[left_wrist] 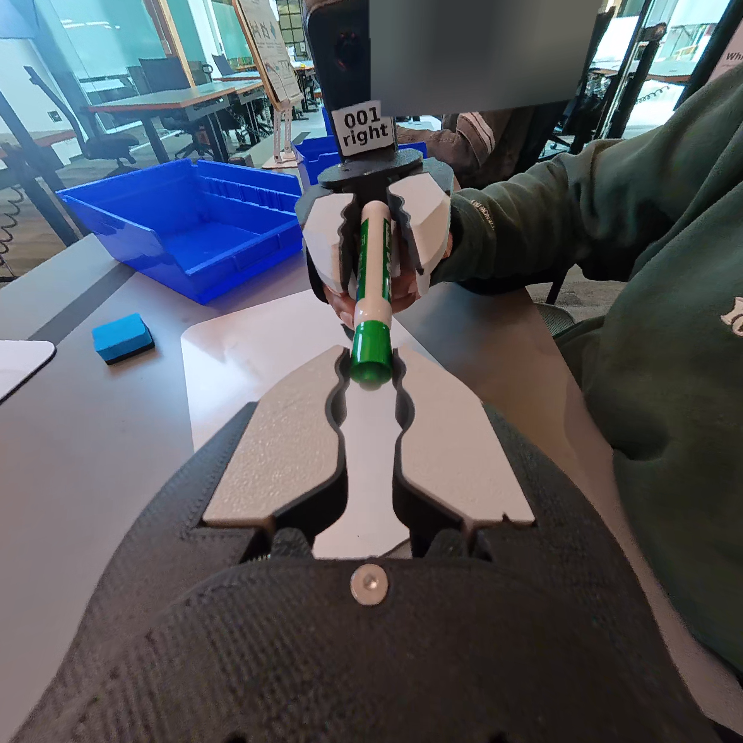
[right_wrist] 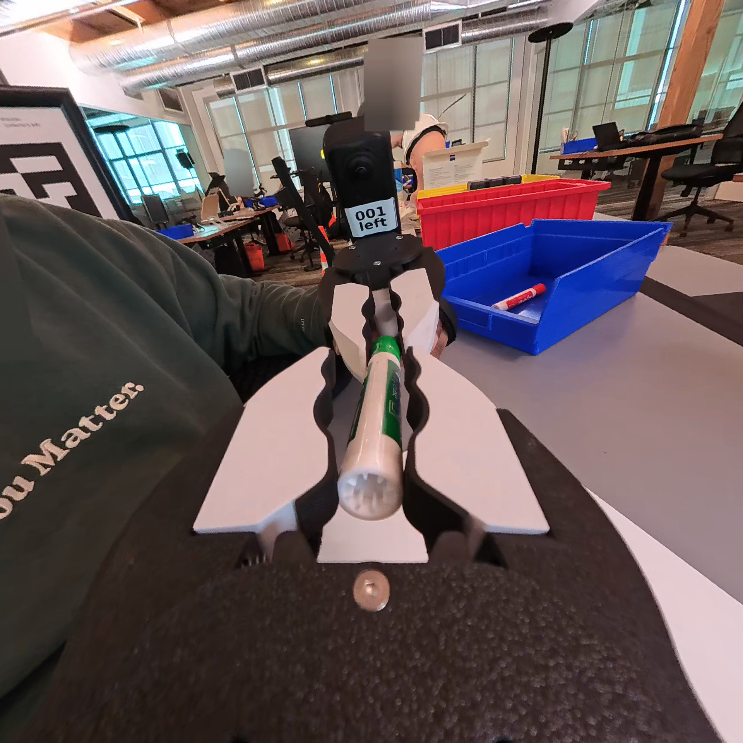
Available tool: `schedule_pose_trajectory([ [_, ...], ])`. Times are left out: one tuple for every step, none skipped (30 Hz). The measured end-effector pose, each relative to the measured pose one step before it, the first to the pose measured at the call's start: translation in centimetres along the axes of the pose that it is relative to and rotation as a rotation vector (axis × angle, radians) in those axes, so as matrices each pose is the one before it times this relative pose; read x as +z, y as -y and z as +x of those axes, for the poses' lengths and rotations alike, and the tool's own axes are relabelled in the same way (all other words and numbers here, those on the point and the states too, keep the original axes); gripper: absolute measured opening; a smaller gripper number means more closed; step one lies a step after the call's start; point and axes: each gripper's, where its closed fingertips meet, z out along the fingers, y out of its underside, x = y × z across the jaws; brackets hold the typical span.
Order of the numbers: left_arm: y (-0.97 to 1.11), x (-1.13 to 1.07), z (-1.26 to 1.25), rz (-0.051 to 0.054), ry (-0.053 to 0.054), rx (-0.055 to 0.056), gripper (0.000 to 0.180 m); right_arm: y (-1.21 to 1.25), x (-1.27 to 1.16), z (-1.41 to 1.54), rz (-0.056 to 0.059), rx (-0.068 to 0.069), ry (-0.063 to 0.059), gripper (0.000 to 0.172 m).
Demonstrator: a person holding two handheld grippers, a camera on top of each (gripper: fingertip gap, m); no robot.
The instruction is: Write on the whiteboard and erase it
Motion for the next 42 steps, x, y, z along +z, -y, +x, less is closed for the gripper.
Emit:
schedule_pose_trajectory([
  [-0.177, 0.007, 0.142, -0.0132, -0.0080, -0.0016, 0.020, -0.082, 0.081, -0.138, -0.0095, -0.0041, 0.0035, 0.034],
  [-0.124, -0.015, 0.088, -0.0052, -0.0053, -0.0017, 0.020, -0.110, 0.059, -0.068, -0.0075, -0.0033, 0.0004, 0.034],
  [-0.044, -0.019, 0.019, 0.0012, -0.0012, -0.0044, 0.020, -0.041, 0.039, -0.006, -0.0003, -0.0014, -0.0029, 0.034],
  [-0.063, -0.018, 0.010, 0.0005, -0.0023, -0.0055, 0.020, -0.071, 0.032, 0.009, -0.0005, 0.0035, 0.0012, 0.034],
  [-0.063, -0.041, -0.083, -0.0008, 0.0033, -0.0033, 0.020, -0.148, 0.021, 0.131, -0.0039, 0.0014, -0.0035, 0.034],
  [-0.078, -0.043, -0.179, -0.0040, 0.0092, 0.0010, 0.020, -0.203, 0.037, 0.231, -0.0060, -0.0069, -0.0112, 0.034],
  [-0.093, -0.059, -0.101, -0.0070, 0.0032, 0.0045, 0.020, -0.213, 0.048, 0.094, -0.0060, -0.0026, -0.0027, 0.034],
  [-0.049, -0.083, -0.072, -0.0051, 0.0007, 0.0012, 0.020, -0.243, 0.062, 0.080, -0.0110, 0.0069, 0.0007, 0.034],
  [0.102, -0.113, -0.108, 0.0047, 0.0033, -0.0018, 0.020, -0.151, 0.054, 0.169, -0.0070, -0.0006, -0.0089, 0.035],
  [0.038, -0.098, -0.020, 0.0005, -0.0042, -0.0055, 0.020, -0.082, 0.056, 0.109, -0.0033, -0.0085, -0.0106, 0.035],
  [-0.008, -0.086, -0.041, -0.0021, -0.0028, -0.0030, 0.020, -0.236, 0.077, 0.037, -0.0162, -0.0103, -0.0069, 0.035],
  [0.010, -0.102, 0.007, 0.0016, -0.0036, -0.0036, 0.020, -0.342, 0.090, 0.097, -0.0235, -0.0116, -0.0109, 0.035],
  [0.083, -0.069, 0.096, 0.0073, -0.0104, -0.0151, 0.020, -0.312, 0.098, 0.257, -0.0198, -0.0194, -0.0255, 0.037],
  [0.099, -0.004, 0.089, 0.0106, -0.0105, -0.0208, 0.020, -0.245, 0.137, 0.238, -0.0124, -0.0282, -0.0291, 0.038],
  [-0.027, 0.133, 0.119, 0.0025, -0.0105, -0.0177, 0.020, -0.275, 0.264, 0.032, -0.0143, -0.0276, -0.0190, 0.040],
  [-0.217, 0.253, 0.144, -0.0074, -0.0100, -0.0085, 0.020, -0.265, 0.364, -0.128, -0.0159, -0.0209, -0.0109, 0.043],
  [-0.208, 0.285, 0.217, -0.0045, -0.0128, -0.0051, 0.020, -0.264, 0.409, -0.256, -0.0159, -0.0186, -0.0032, 0.046],
  [0.015, 0.201, 0.264, 0.0105, -0.0203, -0.0183, 0.020, -0.311, 0.362, -0.220, -0.0180, -0.0167, -0.0042, 0.048],
  [-0.020, -0.024, 0.001, 0.0088, -0.0125, -0.0249, 0.020, 0.253, 0.035, -0.001, 0.0225, -0.0110, -0.0123, 0.047],
  [0.137, -0.048, -0.001, 0.0162, -0.0144, -0.0269, 0.020, -0.090, 0.032, -0.015, -0.0065, -0.0020, -0.0006, 0.047],
  [0.021, -0.009, 0.018, 0.0057, -0.0121, -0.0183, 0.020, -0.097, -0.003, -0.004, -0.0083, -0.0027, 0.0009, 0.047],
  [-0.088, 0.043, 0.052, -0.0022, -0.0085, -0.0105, 0.020, -0.017, -0.013, 0.027, -0.0008, -0.0072, -0.0033, 0.047],
  [-0.156, 0.058, -0.009, -0.0084, -0.0019, -0.0047, 0.020, -0.022, -0.008, -0.028, -0.0015, -0.0078, -0.0009, 0.046],
  [-0.137, 0.049, 0.027, -0.0066, -0.0043, -0.0052, 0.020, -0.059, -0.008, -0.113, -0.0055, -0.0058, 0.0046, 0.046],
  [-0.099, 0.044, 0.057, -0.0043, -0.0084, -0.0105, 0.020, -0.053, -0.014, -0.076, -0.0057, -0.0054, 0.0024, 0.045],
  [-0.047, 0.034, 0.076, -0.0001, -0.0121, -0.0162, 0.020, -0.047, -0.013, -0.091, -0.0050, -0.0110, 0.0007, 0.045],
  [0.012, 0.025, 0.024, 0.0057, -0.0098, -0.0146, 0.020, -0.039, -0.022, -0.083, -0.0066, -0.0150, -0.0013, 0.044],
  [-0.034, 0.027, 0.016, 0.0028, -0.0083, -0.0125, 0.020, -0.053, -0.006, -0.063, -0.0076, -0.0149, -0.0032, 0.042],
  [-0.024, 0.045, 0.007, 0.0027, -0.0053, -0.0081, 0.020, -0.011, -0.030, -0.073, -0.0040, -0.0102, -0.0014, 0.041],
  [-0.101, 0.068, 0.023, -0.0034, -0.0020, -0.0044, 0.020, -0.016, -0.028, -0.054, -0.0018, -0.0029, -0.0003, 0.041],
  [-0.197, 0.100, -0.022, -0.0113, 0.0020, 0.0015, 0.020, -0.053, -0.012, 0.010, -0.0028, 0.0004, -0.0019, 0.040],
  [-0.291, 0.112, -0.079, -0.0176, 0.0065, 0.0047, 0.020, 0.002, -0.003, 0.030, 0.0021, 0.0019, -0.0034, 0.040],
  [-0.265, 0.122, -0.082, -0.0140, 0.0068, 0.0044, 0.020, 0.090, 0.012, -0.016, 0.0068, 0.0037, 0.0000, 0.040],
  [-0.257, 0.120, -0.049, -0.0127, 0.0026, 0.0007, 0.020, 0.084, 0.007, -0.091, 0.0045, 0.0035, 0.0049, 0.039],
  [-0.161, 0.077, -0.029, -0.0055, -0.0013, -0.0037, 0.020, -0.091, 0.020, -0.089, -0.0078, -0.0020, 0.0051, 0.037],
  [-0.053, -0.002, -0.037, -0.0007, -0.0009, -0.0041, 0.020, -0.164, 0.029, 0.017, -0.0102, -0.0048, -0.0031, 0.037],
  [-0.043, -0.030, -0.016, -0.0031, -0.0011, -0.0009, 0.020, -0.092, 0.046, -0.013, -0.0026, 0.0022, -0.0004, 0.037],
  [-0.056, -0.036, 0.013, -0.0057, -0.0024, -0.0010, 0.020, -0.063, 0.049, -0.038, 0.0013, 0.0072, 0.0028, 0.036],
  [-0.078, -0.022, -0.012, -0.0075, -0.0005, -0.0029, 0.020, -0.107, 0.051, -0.009, -0.0017, 0.0047, 0.0017, 0.036],
  [-0.190, 0.007, -0.007, -0.0132, -0.0025, -0.0082, 0.020, -0.152, 0.058, -0.040, -0.0053, 0.0030, 0.0026, 0.036],
  [-0.144, 0.007, -0.037, -0.0082, -0.0014, -0.0069, 0.020, -0.135, 0.067, -0.035, -0.0032, 0.0021, 0.0024, 0.036],
  [-0.105, 0.009, -0.012, -0.0046, -0.0016, -0.0038, 0.020, -0.117, 0.042, -0.061, -0.0016, 0.0045, 0.0063, 0.036],
])
